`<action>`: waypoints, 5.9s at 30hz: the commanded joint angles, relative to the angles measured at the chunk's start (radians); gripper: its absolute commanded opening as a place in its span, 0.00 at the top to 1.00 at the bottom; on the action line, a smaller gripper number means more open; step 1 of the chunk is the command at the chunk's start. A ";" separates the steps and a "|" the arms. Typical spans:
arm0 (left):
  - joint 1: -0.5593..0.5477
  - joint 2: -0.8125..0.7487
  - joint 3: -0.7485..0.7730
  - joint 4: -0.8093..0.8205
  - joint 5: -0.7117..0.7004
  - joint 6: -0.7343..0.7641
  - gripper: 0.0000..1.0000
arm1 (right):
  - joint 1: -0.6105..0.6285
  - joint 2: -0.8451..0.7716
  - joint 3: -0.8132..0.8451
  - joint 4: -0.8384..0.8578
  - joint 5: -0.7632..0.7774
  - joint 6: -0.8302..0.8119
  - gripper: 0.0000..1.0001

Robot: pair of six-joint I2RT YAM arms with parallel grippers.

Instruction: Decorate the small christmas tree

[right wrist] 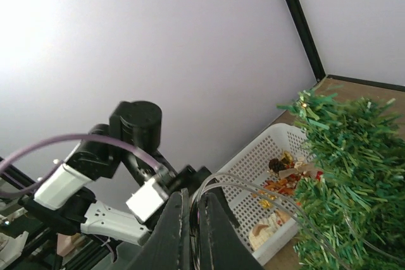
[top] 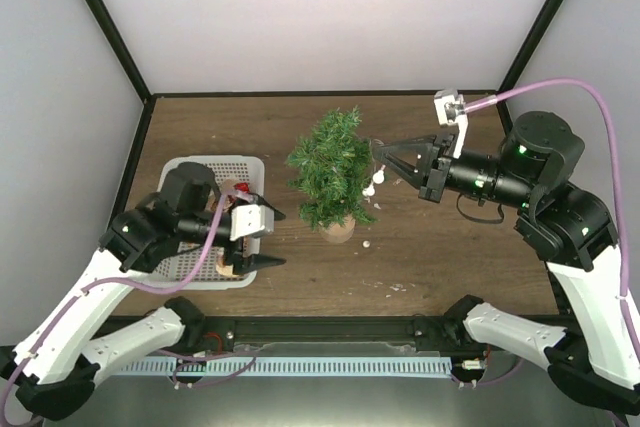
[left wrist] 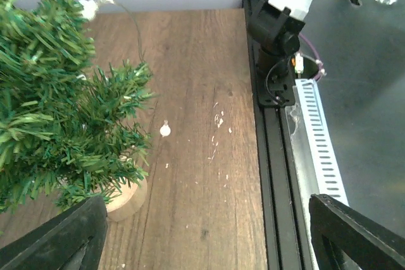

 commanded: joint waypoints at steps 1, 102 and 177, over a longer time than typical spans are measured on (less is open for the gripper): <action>-0.063 0.004 -0.062 0.126 -0.092 -0.029 0.13 | -0.001 0.004 0.031 0.070 -0.050 0.046 0.99; -0.417 -0.384 -0.284 0.168 -0.622 -0.061 1.00 | -0.002 -0.358 -0.513 0.127 0.130 0.191 0.99; -0.235 -0.752 -0.465 0.308 -1.162 -0.080 1.00 | 0.291 0.268 -0.054 0.082 0.201 0.120 0.03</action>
